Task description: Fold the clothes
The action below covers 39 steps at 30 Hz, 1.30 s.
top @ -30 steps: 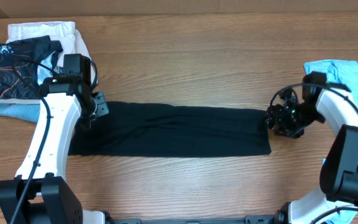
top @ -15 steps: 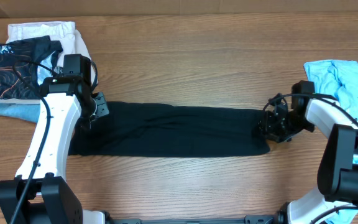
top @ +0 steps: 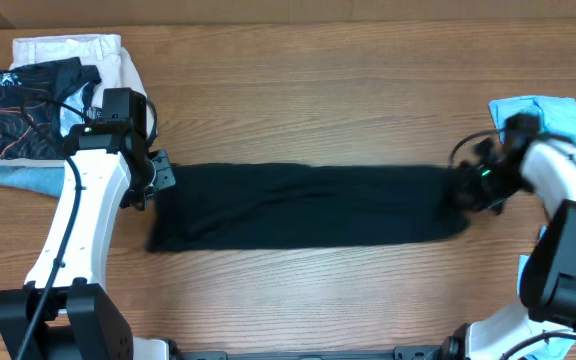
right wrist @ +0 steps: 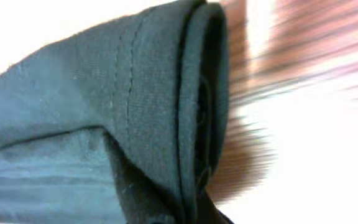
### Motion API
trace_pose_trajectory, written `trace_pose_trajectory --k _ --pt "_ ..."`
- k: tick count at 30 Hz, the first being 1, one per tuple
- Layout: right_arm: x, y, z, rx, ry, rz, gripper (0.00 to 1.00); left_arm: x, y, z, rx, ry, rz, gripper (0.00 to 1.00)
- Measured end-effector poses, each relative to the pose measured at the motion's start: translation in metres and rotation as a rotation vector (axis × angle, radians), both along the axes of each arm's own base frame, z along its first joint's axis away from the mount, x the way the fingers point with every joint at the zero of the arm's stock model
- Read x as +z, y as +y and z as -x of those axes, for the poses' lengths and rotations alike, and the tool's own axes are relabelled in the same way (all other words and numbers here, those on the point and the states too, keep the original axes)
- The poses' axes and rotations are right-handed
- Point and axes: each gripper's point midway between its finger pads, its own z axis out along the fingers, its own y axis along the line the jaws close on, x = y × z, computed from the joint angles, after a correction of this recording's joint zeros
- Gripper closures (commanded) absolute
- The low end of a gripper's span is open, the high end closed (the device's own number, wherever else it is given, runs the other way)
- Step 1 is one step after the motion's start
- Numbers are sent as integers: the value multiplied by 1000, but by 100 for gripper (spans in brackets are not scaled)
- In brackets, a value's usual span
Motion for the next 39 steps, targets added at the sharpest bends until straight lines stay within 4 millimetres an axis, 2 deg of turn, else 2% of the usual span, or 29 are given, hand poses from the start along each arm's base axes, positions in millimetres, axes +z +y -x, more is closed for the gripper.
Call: trace_pose_trajectory --k 3,5,7,9,11,14,19,24,29,31,34,39 --pt "32 -29 -17 -40 -22 87 96 0 0 0 0 0 0 48" --pt "48 -33 -25 -35 -38 119 96 0 0 0 0 0 0 48" --pt "57 -26 -32 -5 -49 142 96 0 0 0 0 0 0 48" --pt "60 -8 -37 49 -56 153 96 0 0 0 0 0 0 48" --pt "60 18 -40 126 -61 159 94 0 0 0 0 2 0 48" --pt "60 70 -44 257 -91 160 93 0 0 1 0 6 1 48" --pt "55 142 -45 424 -142 154 91 0 -1 2 -1 7 8 48" --pt "30 184 -34 528 -104 152 90 0 -2 2 -6 7 13 49" --pt "3 192 -26 557 -29 161 89 -1 -3 3 -21 12 13 49" --pt "-5 192 -24 559 -6 162 83 -1 -3 3 -21 13 13 49" --pt "-7 192 -24 559 2 163 66 -1 -3 3 -21 12 13 49" --pt "-6 192 -15 564 35 149 63 -1 -3 3 -22 13 13 44"
